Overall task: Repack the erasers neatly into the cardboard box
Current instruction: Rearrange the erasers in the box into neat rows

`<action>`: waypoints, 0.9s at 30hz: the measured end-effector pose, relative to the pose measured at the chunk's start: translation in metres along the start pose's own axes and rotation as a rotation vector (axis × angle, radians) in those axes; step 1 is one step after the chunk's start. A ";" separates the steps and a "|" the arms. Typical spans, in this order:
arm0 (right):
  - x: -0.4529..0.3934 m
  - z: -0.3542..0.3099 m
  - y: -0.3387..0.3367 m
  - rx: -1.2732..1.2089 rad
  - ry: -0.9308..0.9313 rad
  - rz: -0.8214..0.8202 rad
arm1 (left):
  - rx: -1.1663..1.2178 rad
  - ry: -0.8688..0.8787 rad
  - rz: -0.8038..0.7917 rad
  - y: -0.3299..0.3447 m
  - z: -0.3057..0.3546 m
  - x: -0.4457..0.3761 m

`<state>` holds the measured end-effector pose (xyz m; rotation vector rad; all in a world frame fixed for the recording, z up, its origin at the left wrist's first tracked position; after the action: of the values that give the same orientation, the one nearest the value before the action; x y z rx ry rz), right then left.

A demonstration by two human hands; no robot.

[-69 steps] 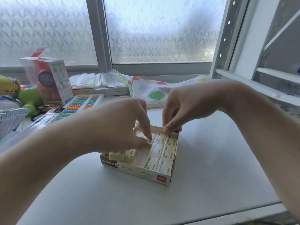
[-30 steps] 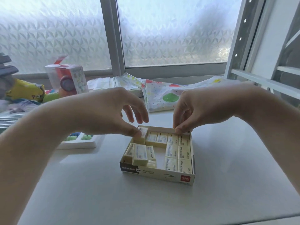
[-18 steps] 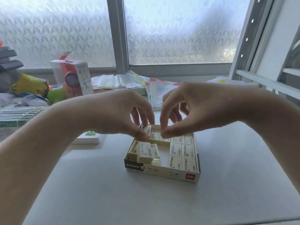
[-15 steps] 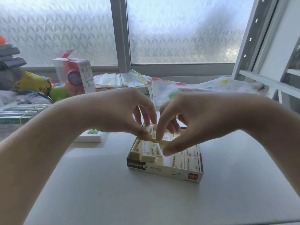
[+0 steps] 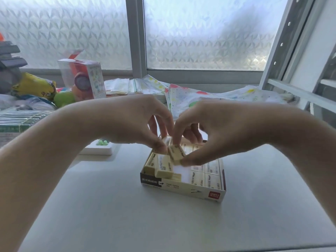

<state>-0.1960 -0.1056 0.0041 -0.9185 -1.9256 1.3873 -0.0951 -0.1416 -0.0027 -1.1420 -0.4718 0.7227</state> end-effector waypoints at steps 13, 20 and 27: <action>0.008 0.027 -0.013 0.087 0.174 -0.022 | 0.002 -0.002 0.008 0.001 0.000 0.000; 0.000 0.019 -0.006 0.172 0.164 0.038 | -0.014 -0.014 0.008 0.001 0.000 0.000; 0.008 0.008 -0.001 0.131 0.042 -0.056 | -0.017 -0.016 0.012 0.001 -0.001 0.000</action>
<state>-0.2071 -0.1040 0.0032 -0.8193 -1.7931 1.4311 -0.0946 -0.1416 -0.0034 -1.1563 -0.4852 0.7400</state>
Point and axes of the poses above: each hand's wrist, its own x-axis away from the middle knuckle, its own y-axis out of the palm, z = x × y, the point moved 8 cm from there along -x, towards the middle knuckle, and after that the axes turned 5 degrees about y, right-handed, at the moved point
